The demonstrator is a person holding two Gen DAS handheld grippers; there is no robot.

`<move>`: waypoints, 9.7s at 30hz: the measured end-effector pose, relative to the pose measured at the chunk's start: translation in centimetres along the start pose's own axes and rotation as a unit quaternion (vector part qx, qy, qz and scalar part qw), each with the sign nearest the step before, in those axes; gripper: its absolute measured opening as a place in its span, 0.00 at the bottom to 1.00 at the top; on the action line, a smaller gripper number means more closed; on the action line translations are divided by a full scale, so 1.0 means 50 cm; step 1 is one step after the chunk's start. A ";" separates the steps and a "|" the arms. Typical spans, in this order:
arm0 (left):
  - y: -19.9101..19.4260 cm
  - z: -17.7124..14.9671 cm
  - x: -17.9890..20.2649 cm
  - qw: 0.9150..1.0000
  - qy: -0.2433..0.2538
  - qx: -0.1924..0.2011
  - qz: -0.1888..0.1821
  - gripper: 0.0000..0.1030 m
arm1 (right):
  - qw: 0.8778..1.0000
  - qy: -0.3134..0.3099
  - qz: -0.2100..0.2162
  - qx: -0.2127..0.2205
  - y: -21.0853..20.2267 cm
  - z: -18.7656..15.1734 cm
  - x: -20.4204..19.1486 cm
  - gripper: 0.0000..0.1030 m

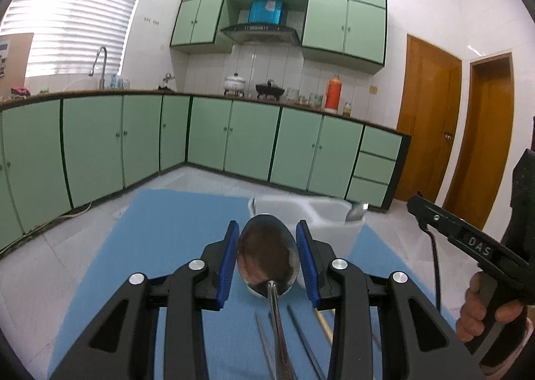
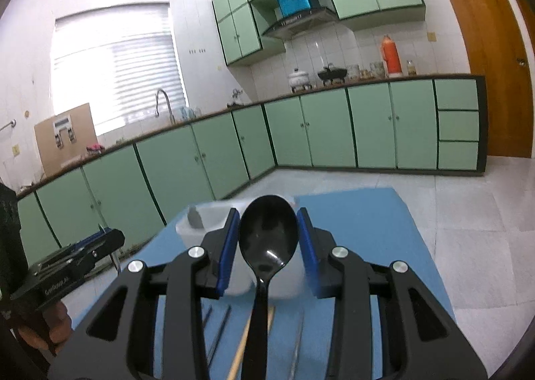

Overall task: Organize utensils
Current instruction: 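Lift both spoons and carry them over the white holder, then open both tools to drop the spoons into the white holder, then move the right tool to the grey metal chopstick and close on it, then grasp the round grey metal chopstick with the left tool while the right tool holds its chopstick, then lift both grey chopsticks and carry them over the white holder, then lower both chopsticks into the holder and open both tools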

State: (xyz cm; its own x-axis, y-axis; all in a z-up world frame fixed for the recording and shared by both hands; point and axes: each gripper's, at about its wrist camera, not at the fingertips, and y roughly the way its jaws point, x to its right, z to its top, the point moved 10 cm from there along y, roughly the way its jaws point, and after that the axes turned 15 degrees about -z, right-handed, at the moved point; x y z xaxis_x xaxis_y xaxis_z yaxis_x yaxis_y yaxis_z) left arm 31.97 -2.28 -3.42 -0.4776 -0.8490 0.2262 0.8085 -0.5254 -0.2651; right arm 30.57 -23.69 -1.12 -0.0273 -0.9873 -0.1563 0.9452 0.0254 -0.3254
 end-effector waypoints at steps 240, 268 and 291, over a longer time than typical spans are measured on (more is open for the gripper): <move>-0.217 0.176 0.153 0.996 0.077 0.052 0.004 0.07 | 0.993 -0.118 -0.014 0.003 -0.229 0.171 -0.020 0.04; 0.057 0.299 0.047 0.997 0.073 0.018 0.012 0.07 | 0.997 -0.082 -0.008 0.004 0.096 0.297 -0.070 0.04; 0.189 0.196 -0.026 0.998 0.038 -0.043 0.023 0.07 | 0.993 -0.100 -0.007 -0.060 0.175 0.142 -0.105 0.05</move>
State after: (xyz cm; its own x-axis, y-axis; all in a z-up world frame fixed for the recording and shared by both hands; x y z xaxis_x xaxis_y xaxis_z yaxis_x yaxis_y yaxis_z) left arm 43.59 -5.58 2.96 -0.4687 -0.8721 0.1404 0.7991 -0.4863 -0.3534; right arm 41.29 -19.38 3.45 0.0364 -0.9988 0.0334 0.8992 0.0182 -0.4371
